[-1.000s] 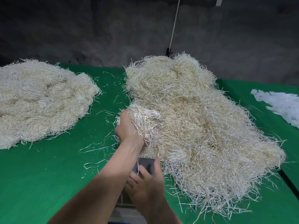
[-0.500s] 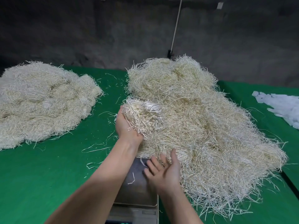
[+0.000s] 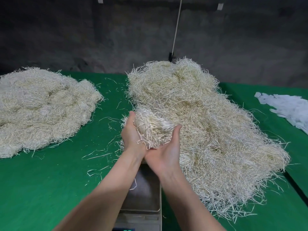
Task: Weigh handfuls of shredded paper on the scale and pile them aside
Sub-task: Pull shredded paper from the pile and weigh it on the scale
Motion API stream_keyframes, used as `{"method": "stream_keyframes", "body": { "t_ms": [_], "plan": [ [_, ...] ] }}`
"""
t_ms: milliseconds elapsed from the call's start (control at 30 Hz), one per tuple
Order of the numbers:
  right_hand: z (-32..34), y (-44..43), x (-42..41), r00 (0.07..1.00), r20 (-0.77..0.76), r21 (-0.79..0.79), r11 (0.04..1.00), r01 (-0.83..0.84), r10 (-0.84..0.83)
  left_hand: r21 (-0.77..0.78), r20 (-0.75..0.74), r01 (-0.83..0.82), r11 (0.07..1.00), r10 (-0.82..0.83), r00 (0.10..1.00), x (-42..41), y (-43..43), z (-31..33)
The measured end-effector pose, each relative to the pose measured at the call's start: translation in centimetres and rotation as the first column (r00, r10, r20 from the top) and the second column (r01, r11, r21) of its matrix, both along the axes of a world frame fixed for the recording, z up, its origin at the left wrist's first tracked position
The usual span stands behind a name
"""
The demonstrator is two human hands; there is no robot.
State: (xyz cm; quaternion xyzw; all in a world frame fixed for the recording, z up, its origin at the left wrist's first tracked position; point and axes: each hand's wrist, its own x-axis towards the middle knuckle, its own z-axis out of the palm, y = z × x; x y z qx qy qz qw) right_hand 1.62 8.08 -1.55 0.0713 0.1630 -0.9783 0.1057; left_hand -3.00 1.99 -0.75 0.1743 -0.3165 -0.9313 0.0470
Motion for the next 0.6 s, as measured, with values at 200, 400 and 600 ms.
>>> {"method": "stream_keyframes", "body": {
  "t_ms": [200, 400, 600],
  "plan": [
    [1.0, 1.7, -1.0, 0.904, -0.344, 0.475, 0.784, 0.4, -0.253, -0.528, -0.026, -0.081, 0.845, 0.079, 0.997, 0.4, 0.0, -0.9],
    [-1.1, 0.8, -1.0, 0.879, -0.475, 0.874, 0.103, 0.475, -0.027, -0.776, -0.093, 0.006, 0.631, -0.124, 0.988, 1.9, 0.5, -1.3],
    [-3.7, -0.9, 0.1, 0.882, -0.457, 0.888, 0.001, 0.46, -0.118, -0.742, 0.016, 0.042, 0.669, -0.044, 0.999, 1.8, -0.1, -2.2]
  ]
}}
